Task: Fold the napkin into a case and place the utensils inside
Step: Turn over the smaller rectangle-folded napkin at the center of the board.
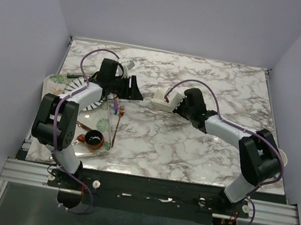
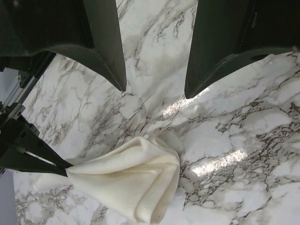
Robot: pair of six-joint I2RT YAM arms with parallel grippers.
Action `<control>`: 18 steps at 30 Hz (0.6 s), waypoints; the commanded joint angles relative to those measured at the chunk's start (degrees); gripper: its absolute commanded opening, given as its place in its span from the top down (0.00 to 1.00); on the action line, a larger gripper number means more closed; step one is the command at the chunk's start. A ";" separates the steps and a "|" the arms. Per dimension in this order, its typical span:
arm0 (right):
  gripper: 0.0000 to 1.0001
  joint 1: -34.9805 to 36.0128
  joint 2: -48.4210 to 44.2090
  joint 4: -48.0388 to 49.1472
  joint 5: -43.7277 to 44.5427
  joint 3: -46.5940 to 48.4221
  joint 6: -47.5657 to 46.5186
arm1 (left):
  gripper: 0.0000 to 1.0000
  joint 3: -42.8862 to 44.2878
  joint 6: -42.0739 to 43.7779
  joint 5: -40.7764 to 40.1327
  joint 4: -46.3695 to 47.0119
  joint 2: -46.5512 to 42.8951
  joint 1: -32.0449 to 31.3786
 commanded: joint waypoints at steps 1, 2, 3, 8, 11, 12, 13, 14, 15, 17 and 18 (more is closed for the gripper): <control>0.99 5.20 -2.53 15.17 9.69 -7.24 -5.80 | 0.38 -2.21 2.17 -3.50 -2.32 -3.74 0.54; 0.99 5.99 -2.79 17.27 11.96 -8.30 -5.98 | 0.38 -2.56 2.44 -3.68 -2.76 -4.18 0.54; 0.99 7.66 -2.96 18.42 12.94 -9.18 -6.16 | 0.38 -3.09 2.70 -4.12 -3.03 -4.44 0.46; 0.99 12.76 -3.14 24.40 20.40 -14.81 -7.12 | 0.39 -4.32 3.23 -5.09 -3.73 -5.23 1.42; 0.93 16.36 -2.53 28.37 24.01 -18.24 -7.22 | 0.39 -4.67 3.76 -4.83 -4.25 -5.41 1.69; 0.89 17.94 -2.35 28.19 24.46 -19.03 -6.78 | 0.39 -4.59 4.02 -4.82 -4.52 -5.41 1.77; 0.82 18.74 -2.35 27.93 24.72 -19.39 -5.73 | 0.39 -4.59 4.20 -4.82 -4.78 -5.41 1.95; 0.77 19.53 -2.00 26.97 25.34 -19.74 -5.11 | 0.39 -4.50 4.46 -4.65 -5.31 -5.59 2.04; 0.70 20.84 -1.74 26.52 25.78 -19.91 -4.67 | 0.39 -4.33 4.90 -4.56 -5.66 -5.76 2.30; 0.52 22.17 -1.30 25.56 27.18 -20.18 -2.48 | 0.39 -4.06 5.69 -4.04 -6.28 -6.37 2.56; 0.48 23.04 -1.47 23.46 27.19 -20.01 -1.60 | 0.39 -3.62 6.74 -3.86 -6.72 -6.64 2.65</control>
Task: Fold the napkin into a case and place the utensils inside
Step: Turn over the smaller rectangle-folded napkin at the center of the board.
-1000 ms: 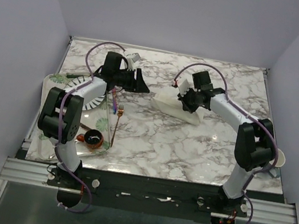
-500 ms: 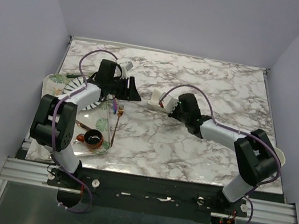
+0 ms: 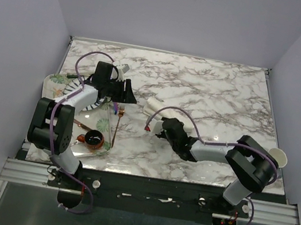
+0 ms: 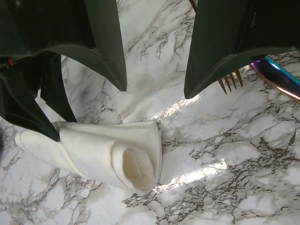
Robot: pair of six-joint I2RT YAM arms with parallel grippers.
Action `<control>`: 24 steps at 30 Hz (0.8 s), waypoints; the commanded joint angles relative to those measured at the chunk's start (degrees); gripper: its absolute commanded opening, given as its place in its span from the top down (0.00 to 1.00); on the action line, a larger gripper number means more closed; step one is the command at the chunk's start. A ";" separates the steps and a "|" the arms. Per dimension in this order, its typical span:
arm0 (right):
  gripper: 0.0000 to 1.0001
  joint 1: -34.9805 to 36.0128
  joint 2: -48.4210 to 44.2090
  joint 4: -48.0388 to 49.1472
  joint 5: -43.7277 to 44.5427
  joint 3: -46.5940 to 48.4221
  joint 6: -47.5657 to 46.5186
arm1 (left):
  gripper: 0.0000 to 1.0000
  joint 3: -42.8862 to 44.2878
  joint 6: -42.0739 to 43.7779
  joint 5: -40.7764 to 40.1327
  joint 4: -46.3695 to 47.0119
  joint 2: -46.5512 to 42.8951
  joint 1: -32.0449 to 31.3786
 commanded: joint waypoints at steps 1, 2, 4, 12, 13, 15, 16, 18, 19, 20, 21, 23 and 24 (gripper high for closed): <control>0.37 3.62 -0.14 -1.71 5.24 -0.18 6.66 | 0.38 0.77 3.99 -0.10 -2.67 -3.14 0.73; 0.29 3.88 -0.58 -3.81 4.98 0.69 8.08 | 0.39 1.04 4.52 0.51 -3.29 -3.50 0.73; 0.09 3.98 -3.12 -11.89 2.62 2.80 12.98 | 0.39 1.74 5.66 2.10 -3.64 -3.94 0.73; 0.00 1.71 -15.95 -34.14 -16.69 14.84 22.15 | 0.45 4.81 6.37 7.11 -4.35 -3.41 -2.16; 0.00 0.65 -17.09 -36.07 -19.16 15.20 22.50 | 0.47 5.17 6.28 7.29 -4.44 -3.15 -2.69; 0.00 -3.81 -20.52 -39.06 -24.25 15.20 23.21 | 0.50 6.39 6.72 7.20 -4.52 -2.01 -4.62; 0.00 -6.02 -21.14 -40.47 -27.42 15.47 23.56 | 0.52 6.83 6.81 7.11 -4.70 -1.57 -5.50; 0.00 -13.38 -21.68 -43.54 -34.78 15.99 24.78 | 0.54 8.15 7.25 6.06 -4.61 -0.08 -7.00; 0.03 -15.43 -20.80 -44.95 -37.36 17.13 24.88 | 0.57 8.77 7.16 5.62 -4.61 0.62 -8.57; 0.05 -16.93 -19.92 -46.18 -38.51 17.66 24.79 | 0.57 9.21 6.99 5.53 -4.26 2.28 -9.02; 0.09 -19.29 -17.57 -47.76 -40.09 18.10 24.79 | 0.58 9.82 6.72 5.44 -4.00 3.17 -9.55; 0.23 -21.07 -15.36 -48.92 -41.51 19.77 24.35 | 0.62 11.84 5.85 5.00 -3.56 5.89 -10.69; 0.28 -22.29 -12.65 -50.23 -42.73 20.38 24.44 | 0.63 13.41 5.76 4.74 -3.47 6.86 -11.04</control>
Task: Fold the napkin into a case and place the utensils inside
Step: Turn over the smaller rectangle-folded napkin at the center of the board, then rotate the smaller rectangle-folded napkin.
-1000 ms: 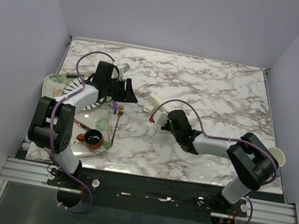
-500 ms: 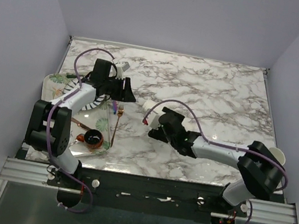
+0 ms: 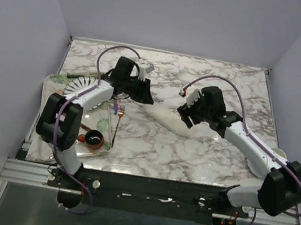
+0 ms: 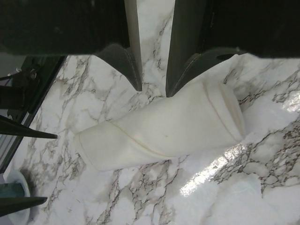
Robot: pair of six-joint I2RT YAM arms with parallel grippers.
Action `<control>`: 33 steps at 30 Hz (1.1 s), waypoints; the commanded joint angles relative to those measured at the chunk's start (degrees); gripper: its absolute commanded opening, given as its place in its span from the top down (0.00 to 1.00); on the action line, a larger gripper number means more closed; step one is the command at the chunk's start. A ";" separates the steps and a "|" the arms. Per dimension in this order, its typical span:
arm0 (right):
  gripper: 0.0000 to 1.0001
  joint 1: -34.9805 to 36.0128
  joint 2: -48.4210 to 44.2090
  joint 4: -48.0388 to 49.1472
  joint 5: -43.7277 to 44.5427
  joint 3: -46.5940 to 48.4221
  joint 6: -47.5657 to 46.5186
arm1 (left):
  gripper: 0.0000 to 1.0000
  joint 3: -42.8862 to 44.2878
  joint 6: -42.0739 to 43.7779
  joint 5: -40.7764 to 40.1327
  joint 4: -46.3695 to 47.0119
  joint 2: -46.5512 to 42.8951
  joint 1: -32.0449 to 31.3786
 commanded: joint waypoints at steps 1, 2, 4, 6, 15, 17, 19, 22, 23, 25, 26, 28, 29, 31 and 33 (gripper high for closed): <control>0.36 -4.01 8.25 -11.50 -12.36 3.56 1.08 | 0.66 5.01 -0.28 -0.11 -0.47 6.01 -2.22; 0.39 -4.27 9.65 -12.47 -12.54 5.13 0.72 | 0.68 5.89 -0.28 0.06 -1.52 7.94 -2.91; 0.48 -4.36 12.81 -14.58 -13.42 5.50 -0.42 | 0.73 7.83 -0.02 -0.03 -3.19 9.62 -3.53; 0.52 -4.45 14.67 -15.81 -13.07 5.58 -0.86 | 0.76 8.01 0.16 -1.07 -5.04 11.03 -3.80; 0.52 -4.36 27.92 -22.57 -18.94 8.39 0.19 | 0.81 6.43 1.75 -5.03 -10.85 17.27 -3.45; 0.55 -4.28 29.87 -23.99 -20.53 9.80 0.72 | 0.81 7.30 1.74 -4.69 -11.89 19.63 -3.36; 0.54 -4.19 30.67 -25.31 -24.13 9.98 1.16 | 0.80 8.62 2.44 -4.69 -12.60 20.87 -3.36; 0.50 -3.84 28.40 -27.24 -29.93 9.98 1.51 | 0.79 10.90 3.76 -5.39 -13.40 22.55 -3.19; 0.49 -3.83 27.43 -27.59 -31.42 10.15 1.95 | 0.78 11.69 4.11 -5.48 -13.66 23.42 -3.01; 0.42 -4.01 25.50 -29.26 -33.55 11.12 2.48 | 0.76 15.37 5.34 -5.65 -14.88 24.83 -2.92; 0.39 -4.62 25.14 -30.14 -33.46 11.73 2.74 | 0.71 16.87 7.61 -5.22 -16.63 26.31 -2.92; 0.33 -8.90 24.70 -33.04 -35.12 14.10 2.13 | 0.67 21.34 10.34 -2.42 -18.40 27.20 -2.83; 0.32 -10.41 24.35 -33.83 -35.48 14.89 1.26 | 0.64 22.59 11.66 -1.36 -19.63 27.03 -2.92; 0.32 -13.85 23.73 -35.59 -34.87 17.01 0.37 | 0.63 25.57 14.83 0.49 -20.95 26.24 -2.92; 0.32 -14.38 23.29 -35.77 -31.03 17.36 -1.47 | 0.63 26.55 14.41 0.68 -21.48 24.41 -2.57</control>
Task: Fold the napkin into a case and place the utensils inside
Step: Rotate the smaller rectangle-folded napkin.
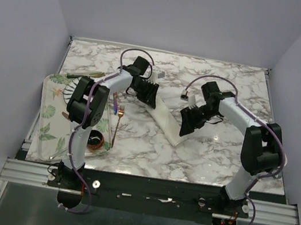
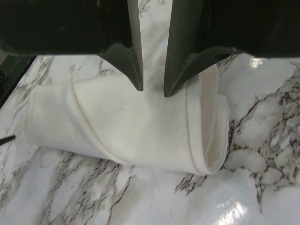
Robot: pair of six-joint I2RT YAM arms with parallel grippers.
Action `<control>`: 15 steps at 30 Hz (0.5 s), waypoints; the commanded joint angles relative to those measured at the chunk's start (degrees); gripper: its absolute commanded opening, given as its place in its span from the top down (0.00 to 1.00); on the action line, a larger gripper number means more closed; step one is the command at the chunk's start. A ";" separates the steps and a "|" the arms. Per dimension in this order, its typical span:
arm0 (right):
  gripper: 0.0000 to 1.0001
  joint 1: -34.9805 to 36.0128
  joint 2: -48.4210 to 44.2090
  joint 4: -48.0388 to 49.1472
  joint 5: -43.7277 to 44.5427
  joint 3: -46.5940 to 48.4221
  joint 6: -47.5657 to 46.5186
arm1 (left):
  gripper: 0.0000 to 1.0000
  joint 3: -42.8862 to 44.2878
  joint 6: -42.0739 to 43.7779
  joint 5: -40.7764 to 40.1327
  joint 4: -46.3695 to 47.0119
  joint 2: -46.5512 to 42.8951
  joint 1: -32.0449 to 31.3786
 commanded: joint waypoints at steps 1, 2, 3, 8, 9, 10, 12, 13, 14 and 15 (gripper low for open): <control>0.33 -3.91 -2.85 -4.36 2.00 2.68 -3.31 | 0.63 4.24 4.57 3.06 -3.39 -3.10 1.12; 0.34 -4.00 -2.42 -4.01 2.71 2.50 -3.58 | 0.63 4.06 4.21 2.97 -3.30 -3.54 1.30; 0.35 -3.91 -1.11 -3.49 3.41 2.41 -3.75 | 0.63 4.15 4.21 2.45 -3.64 -4.33 1.48; 0.39 -3.65 4.08 -2.08 3.42 3.63 -2.44 | 0.63 3.36 2.28 0.16 -4.35 -4.60 0.95; 0.39 -3.56 4.79 -1.64 3.33 3.73 -2.35 | 0.63 3.18 2.36 -0.19 -4.26 -4.08 0.86; 0.41 -2.95 5.84 -1.46 3.50 3.73 -2.26 | 0.63 3.36 2.36 -0.37 -4.35 -3.64 0.86; 0.41 -2.16 6.55 -0.85 3.68 2.94 -2.26 | 0.63 3.71 2.19 -0.37 -4.35 -1.62 0.77; 0.42 -1.28 6.55 -0.67 3.33 2.33 -2.17 | 0.63 4.32 2.19 -0.37 -4.44 -0.83 0.77; 0.42 -0.75 6.55 -0.50 3.15 1.63 -2.09 | 0.63 4.67 2.36 -0.20 -4.44 -0.21 0.86; 0.42 -0.14 6.38 -0.06 3.06 -0.12 -2.00 | 0.63 5.03 2.54 -0.02 -4.53 1.27 0.69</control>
